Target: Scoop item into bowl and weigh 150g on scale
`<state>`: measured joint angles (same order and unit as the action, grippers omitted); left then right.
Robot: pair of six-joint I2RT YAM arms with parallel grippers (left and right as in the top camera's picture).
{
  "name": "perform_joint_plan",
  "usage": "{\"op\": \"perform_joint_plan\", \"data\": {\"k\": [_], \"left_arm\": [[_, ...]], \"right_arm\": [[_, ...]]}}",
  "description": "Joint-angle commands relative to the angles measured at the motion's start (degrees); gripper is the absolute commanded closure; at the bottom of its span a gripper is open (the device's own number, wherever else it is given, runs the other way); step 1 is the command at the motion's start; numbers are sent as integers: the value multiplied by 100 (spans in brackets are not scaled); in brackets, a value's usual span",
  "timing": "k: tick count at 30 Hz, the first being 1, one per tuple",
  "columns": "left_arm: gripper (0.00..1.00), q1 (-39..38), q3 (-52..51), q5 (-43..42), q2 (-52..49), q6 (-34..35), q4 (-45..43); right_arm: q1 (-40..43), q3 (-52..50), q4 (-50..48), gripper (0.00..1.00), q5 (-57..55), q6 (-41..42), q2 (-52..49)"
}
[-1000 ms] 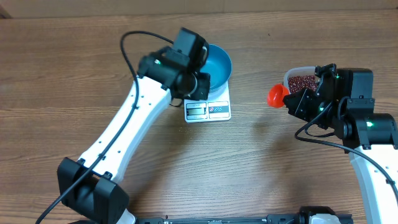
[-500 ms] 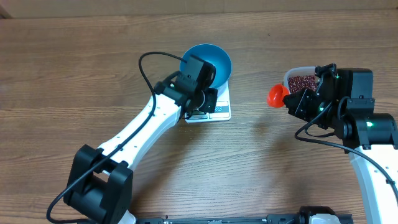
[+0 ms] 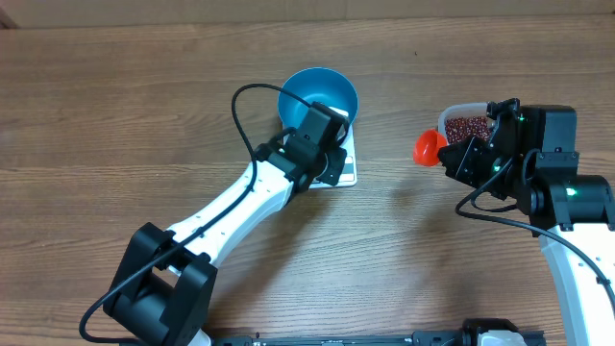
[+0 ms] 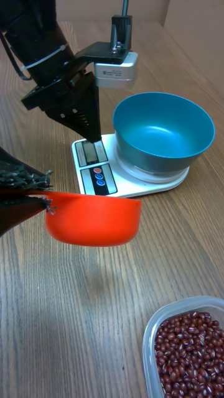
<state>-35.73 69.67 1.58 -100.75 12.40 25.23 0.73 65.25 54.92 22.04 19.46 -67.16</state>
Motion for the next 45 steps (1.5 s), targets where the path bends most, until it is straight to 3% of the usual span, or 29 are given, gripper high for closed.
{"op": "perform_joint_plan", "data": {"k": [1, 45], "left_arm": [[96, -105, -52, 205, -173, -205, -72], [96, -142, -52, 354, -1099, -105, -286]], "right_arm": [[22, 179, -39, 96, -59, -2, -7], [96, 179, -26, 96, -275, 0, -7]]}}
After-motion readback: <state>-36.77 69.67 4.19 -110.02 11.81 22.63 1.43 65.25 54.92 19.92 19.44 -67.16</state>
